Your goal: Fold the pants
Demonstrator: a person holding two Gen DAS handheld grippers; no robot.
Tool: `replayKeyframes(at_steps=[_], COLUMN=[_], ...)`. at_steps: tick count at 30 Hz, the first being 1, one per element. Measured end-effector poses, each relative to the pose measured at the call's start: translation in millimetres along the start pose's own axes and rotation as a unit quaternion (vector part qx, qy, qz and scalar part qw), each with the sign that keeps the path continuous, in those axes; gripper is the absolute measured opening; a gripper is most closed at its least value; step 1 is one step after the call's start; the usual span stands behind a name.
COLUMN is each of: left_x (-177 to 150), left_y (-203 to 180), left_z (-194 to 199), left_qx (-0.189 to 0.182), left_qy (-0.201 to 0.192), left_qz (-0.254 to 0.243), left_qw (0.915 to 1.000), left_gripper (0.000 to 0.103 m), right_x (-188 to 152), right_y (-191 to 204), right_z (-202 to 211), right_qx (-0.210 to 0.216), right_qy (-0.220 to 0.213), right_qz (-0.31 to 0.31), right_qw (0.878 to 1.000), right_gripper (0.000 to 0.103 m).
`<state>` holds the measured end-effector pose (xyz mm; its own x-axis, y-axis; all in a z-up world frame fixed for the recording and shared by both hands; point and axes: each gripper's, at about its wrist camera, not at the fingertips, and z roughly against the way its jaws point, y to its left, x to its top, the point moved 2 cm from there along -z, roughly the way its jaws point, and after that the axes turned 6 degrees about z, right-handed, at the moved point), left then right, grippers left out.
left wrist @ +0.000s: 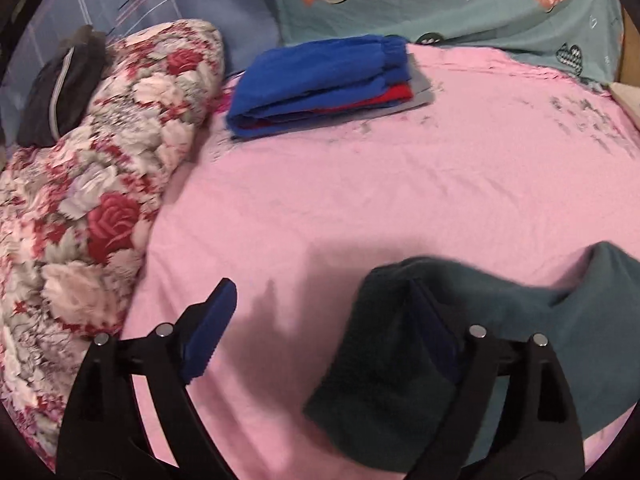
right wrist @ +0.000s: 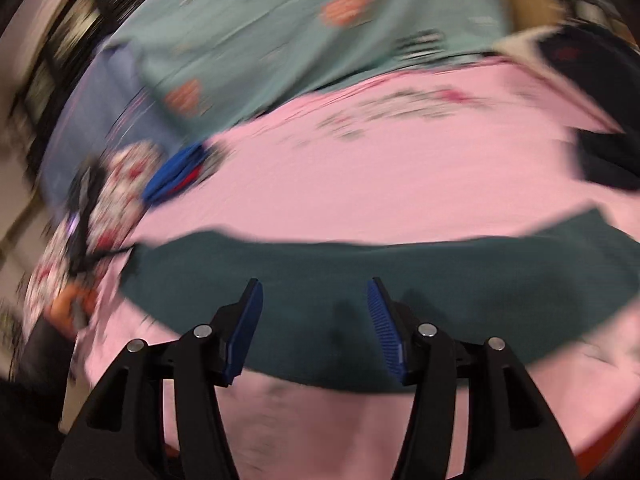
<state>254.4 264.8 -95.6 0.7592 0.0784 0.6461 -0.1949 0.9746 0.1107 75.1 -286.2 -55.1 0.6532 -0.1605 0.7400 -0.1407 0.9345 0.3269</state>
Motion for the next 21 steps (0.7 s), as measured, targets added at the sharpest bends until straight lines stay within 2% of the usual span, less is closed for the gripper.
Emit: replayKeyframes(at_steps=[2, 4, 5, 7, 9, 11, 16, 18, 19, 20, 21], left_x=[-3.1, -7.5, -9.6, -15.0, -20.6, -25.1, -28.8, -29.8, -30.8, -31.8, -33.3], left_y=[15.1, 30.4, 34.2, 36.5, 33.6, 28.0, 15.6, 13.1, 12.1, 11.6, 11.6], left_z=[0.7, 1.0, 0.9, 3.1, 8.6, 18.3, 45.9, 54.6, 58.5, 61.2, 64.5], left_qx=[-0.014, -0.045, -0.048, -0.034, -0.028, -0.036, -0.029, -0.027, -0.024, -0.019, -0.014], left_qy=[0.009, 0.027, 0.033, 0.034, 0.032, 0.029, 0.011, 0.006, 0.004, 0.003, 0.001], left_qz=[0.03, 0.079, 0.092, 0.104, 0.108, 0.113, 0.105, 0.105, 0.105, 0.105, 0.106], left_qw=[0.9994, 0.9955, 0.994, 0.9934, 0.9932, 0.9925, 0.994, 0.9941, 0.9942, 0.9943, 0.9942], left_gripper=[0.093, 0.094, 0.094, 0.094, 0.094, 0.094, 0.094, 0.094, 0.094, 0.094, 0.094], right_x=[-2.3, -4.4, -3.7, 2.0, 13.3, 24.7, 38.2, 34.6, 33.1, 34.2, 36.7], right_y=[-58.0, -99.7, -115.8, -133.4, -142.9, -145.4, -162.2, -166.1, -165.0, -162.7, -157.1], right_z=[35.6, 58.6, 66.2, 65.6, 52.2, 30.8, -20.9, -40.5, -43.3, -42.2, -39.3], right_qx=[-0.066, -0.121, -0.137, -0.14, -0.149, -0.143, -0.127, -0.127, -0.116, -0.121, -0.131], right_qy=[-0.034, -0.05, -0.056, -0.043, -0.015, 0.016, 0.088, 0.125, 0.125, 0.124, 0.126], right_qz=[-0.067, -0.108, -0.118, -0.109, -0.072, -0.023, 0.033, 0.05, 0.051, 0.06, 0.079], right_qw=[0.995, 0.985, 0.982, 0.983, 0.986, 0.989, 0.988, 0.983, 0.984, 0.983, 0.98], right_gripper=[0.055, 0.055, 0.055, 0.055, 0.055, 0.055, 0.053, 0.041, 0.031, 0.018, 0.011])
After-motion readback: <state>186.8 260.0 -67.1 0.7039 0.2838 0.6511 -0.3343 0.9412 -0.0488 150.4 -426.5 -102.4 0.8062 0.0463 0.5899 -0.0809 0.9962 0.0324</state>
